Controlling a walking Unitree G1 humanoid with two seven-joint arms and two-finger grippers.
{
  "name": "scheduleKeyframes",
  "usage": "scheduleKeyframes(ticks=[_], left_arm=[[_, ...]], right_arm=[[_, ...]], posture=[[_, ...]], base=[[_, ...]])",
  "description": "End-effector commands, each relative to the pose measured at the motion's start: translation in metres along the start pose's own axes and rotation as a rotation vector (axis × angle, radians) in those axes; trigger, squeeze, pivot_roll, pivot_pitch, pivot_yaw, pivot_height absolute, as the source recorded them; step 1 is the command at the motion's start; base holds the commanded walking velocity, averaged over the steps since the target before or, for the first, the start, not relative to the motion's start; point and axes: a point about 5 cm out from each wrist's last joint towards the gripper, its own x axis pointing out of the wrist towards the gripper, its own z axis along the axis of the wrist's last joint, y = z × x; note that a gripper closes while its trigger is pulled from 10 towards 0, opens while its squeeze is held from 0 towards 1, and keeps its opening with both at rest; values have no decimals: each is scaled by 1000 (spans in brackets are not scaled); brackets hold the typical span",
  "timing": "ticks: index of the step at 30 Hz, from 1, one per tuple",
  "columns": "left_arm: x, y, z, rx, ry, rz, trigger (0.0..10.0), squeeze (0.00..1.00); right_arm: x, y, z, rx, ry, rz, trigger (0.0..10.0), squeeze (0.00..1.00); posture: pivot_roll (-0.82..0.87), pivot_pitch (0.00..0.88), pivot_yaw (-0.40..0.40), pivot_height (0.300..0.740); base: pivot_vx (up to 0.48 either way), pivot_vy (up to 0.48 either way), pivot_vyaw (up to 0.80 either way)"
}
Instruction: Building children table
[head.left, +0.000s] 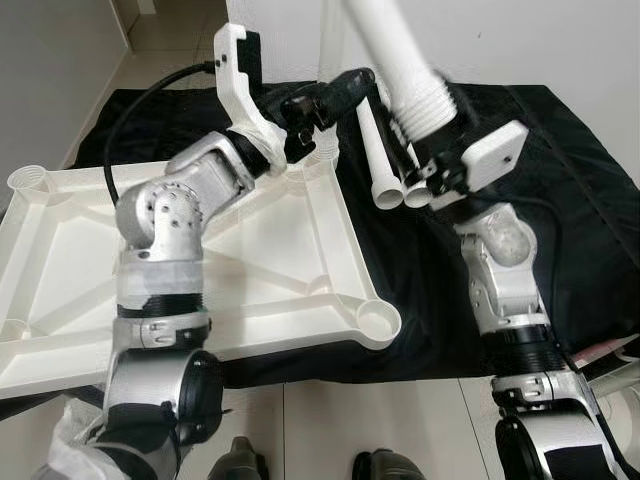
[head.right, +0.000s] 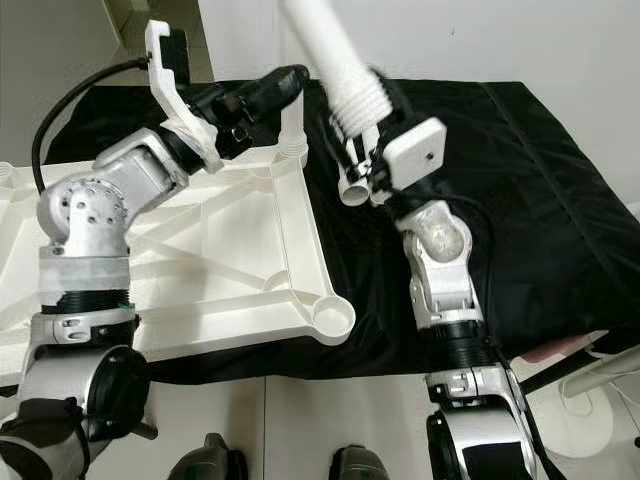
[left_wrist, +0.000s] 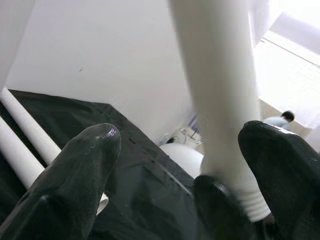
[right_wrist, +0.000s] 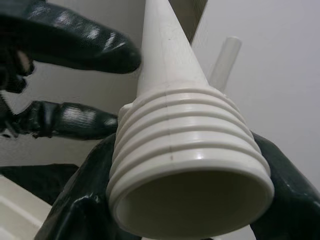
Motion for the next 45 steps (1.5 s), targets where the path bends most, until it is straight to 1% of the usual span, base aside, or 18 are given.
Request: scheduleKeyframes(ticks=[1,2,6,9,14,16,19,21,23,24,26,29,30,34,39,42,44,45], left_arm=[[0,-13,7,-13,0,-217,10000,0],[-2,-19,14,-54,-20,-278,10000,0],[-3,-21,16,-65,-27,-294,10000,0],[-3,-21,17,-87,-28,-294,10000,0],[1,-11,19,-132,-25,-221,10000,0],[1,-1,24,-135,-37,-159,10000,0],[-1,6,31,-145,-46,-131,10000,0],[-2,8,34,-145,-50,-126,10000,0],[-4,13,39,-101,-45,-99,10000,0],[-4,13,39,-101,-45,-99,10000,0],[-7,21,45,-94,-51,-62,10000,0],[-8,24,47,-95,-50,-54,10000,0],[-9,27,46,-70,-30,-41,0,0],[-7,28,40,-57,7,-62,0,0],[-5,28,40,-69,5,-74,0,0],[-5,26,48,-108,-26,-90,0,0],[-5,26,48,-108,-26,-90,0,0],[-5,25,53,-140,-51,-105,0,0]], right_arm=[[-1,6,4,4,-12,41,10000,0],[-7,15,1,19,13,90,10000,0],[-9,17,0,23,20,103,10000,0],[-13,23,-1,41,37,133,10000,0],[-22,35,-1,89,48,131,10000,0],[-28,41,2,76,39,110,10000,0],[-34,43,5,64,30,84,10000,0],[-35,43,6,63,28,73,10000,0],[-39,43,8,76,31,56,10000,0],[-39,43,8,76,31,56,10000,0],[-43,45,9,80,39,44,10000,0],[-44,46,10,75,41,44,10000,0],[-46,48,11,78,46,46,10000,0],[-48,53,11,72,55,71,10000,0],[-49,54,11,69,57,82,10000,0],[-50,56,9,67,69,93,10000,0],[-50,56,9,67,69,93,10000,0],[-51,57,8,68,76,98,10000,0]], posture=[[-51,0,36,740],[-57,0,40,740],[-57,0,40,740],[-60,0,42,740],[-64,0,44,740],[-62,0,45,740],[-62,0,47,740],[-62,0,47,740],[-60,0,45,740],[-60,0,45,740],[-63,0,48,740],[-65,0,52,740],[-66,0,56,740],[-70,0,64,740],[-69,0,66,740],[-69,0,66,740],[-69,0,66,740],[-60,0,60,740]], base=[[0,0,0],[0,0,0],[0,0,0],[0,0,0],[0,0,0],[0,0,0],[0,0,0],[0,0,0],[0,0,0],[0,0,0],[0,0,0],[0,0,0],[0,0,0],[0,0,0],[0,0,0],[0,0,0],[0,0,0],[0,0,0]])
